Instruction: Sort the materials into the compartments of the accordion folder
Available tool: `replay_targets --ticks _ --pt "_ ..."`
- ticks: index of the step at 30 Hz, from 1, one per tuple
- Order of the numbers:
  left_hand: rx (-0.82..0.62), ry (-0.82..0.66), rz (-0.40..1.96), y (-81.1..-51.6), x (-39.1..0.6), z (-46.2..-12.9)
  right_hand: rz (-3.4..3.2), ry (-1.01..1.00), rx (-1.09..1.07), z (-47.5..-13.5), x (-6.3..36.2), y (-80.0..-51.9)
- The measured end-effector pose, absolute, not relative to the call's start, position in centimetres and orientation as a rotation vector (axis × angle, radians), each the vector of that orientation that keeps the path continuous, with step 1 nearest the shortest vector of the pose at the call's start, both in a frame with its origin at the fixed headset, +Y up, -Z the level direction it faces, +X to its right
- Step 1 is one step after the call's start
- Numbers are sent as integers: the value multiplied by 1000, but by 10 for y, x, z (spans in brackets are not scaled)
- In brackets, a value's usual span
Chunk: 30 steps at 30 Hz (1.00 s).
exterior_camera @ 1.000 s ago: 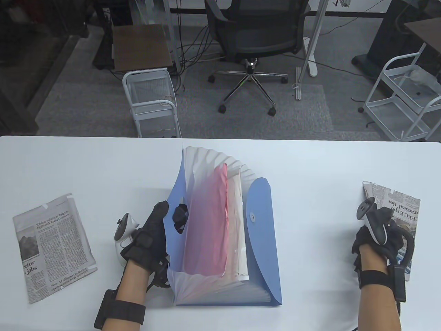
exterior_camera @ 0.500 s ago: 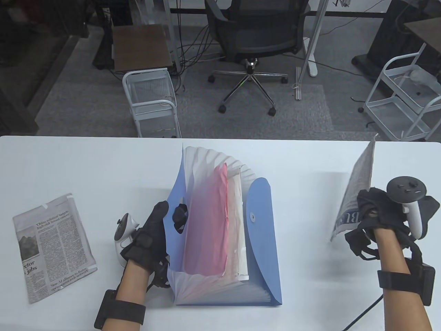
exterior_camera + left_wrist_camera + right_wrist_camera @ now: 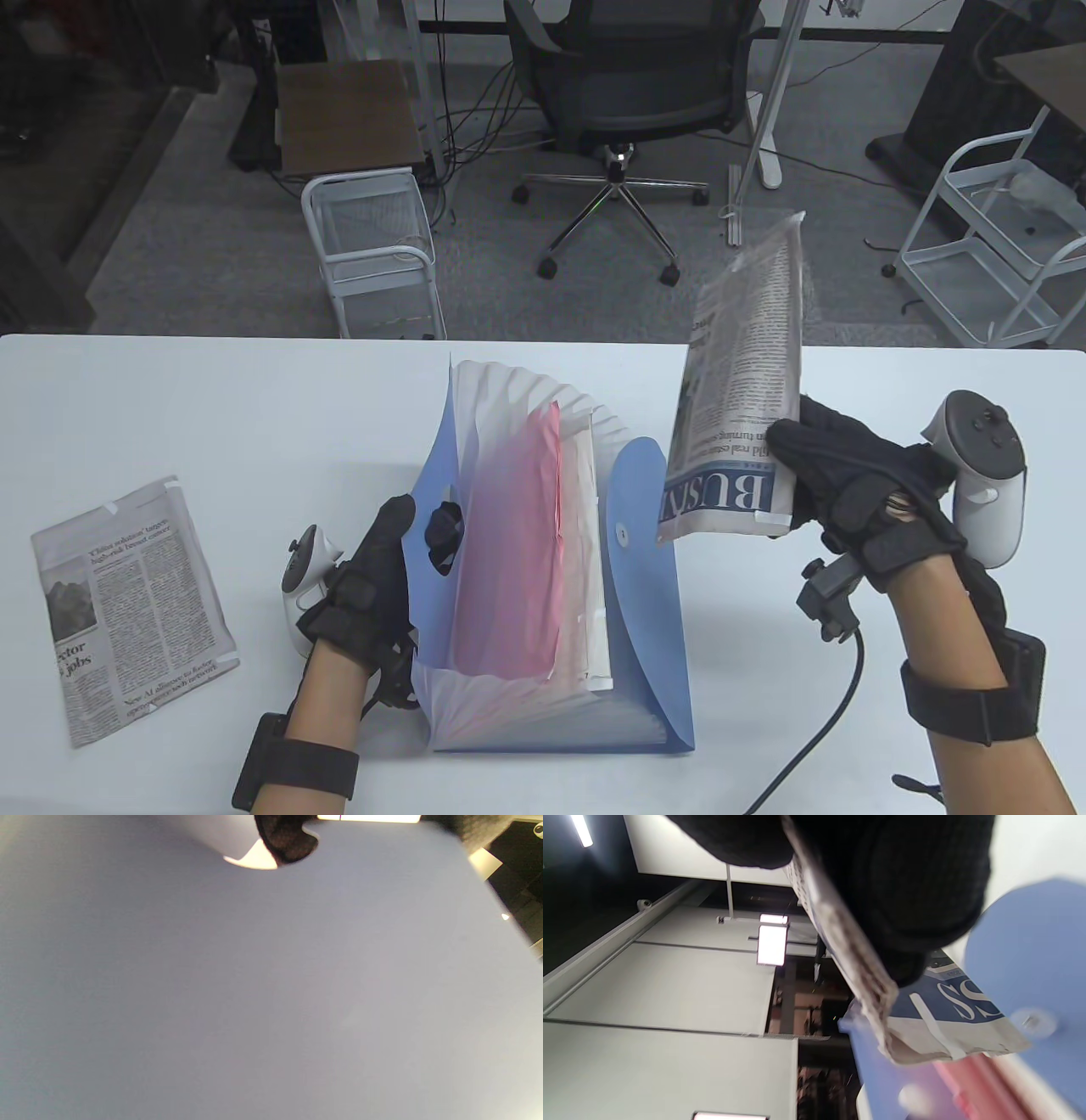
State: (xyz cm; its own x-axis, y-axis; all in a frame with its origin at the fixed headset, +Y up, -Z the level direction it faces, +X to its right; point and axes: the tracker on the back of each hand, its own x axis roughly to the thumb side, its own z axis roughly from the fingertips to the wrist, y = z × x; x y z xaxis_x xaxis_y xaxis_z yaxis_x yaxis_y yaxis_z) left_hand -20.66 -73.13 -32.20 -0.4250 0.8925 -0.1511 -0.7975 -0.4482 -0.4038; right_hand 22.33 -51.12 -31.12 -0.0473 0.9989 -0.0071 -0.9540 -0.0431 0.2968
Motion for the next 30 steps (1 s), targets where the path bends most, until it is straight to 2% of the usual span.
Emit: replay_targets --ticks 12,20,30 --pt "-419 -329 2006 -731 -207 -322 1541 348 391 -296 140 -490" --pt "-421 -329 2002 -731 -207 -323 1545 393 415 -295 105 -495" --pt "-421 -330 2004 -731 -207 -323 1582 458 402 -298 90 -514"
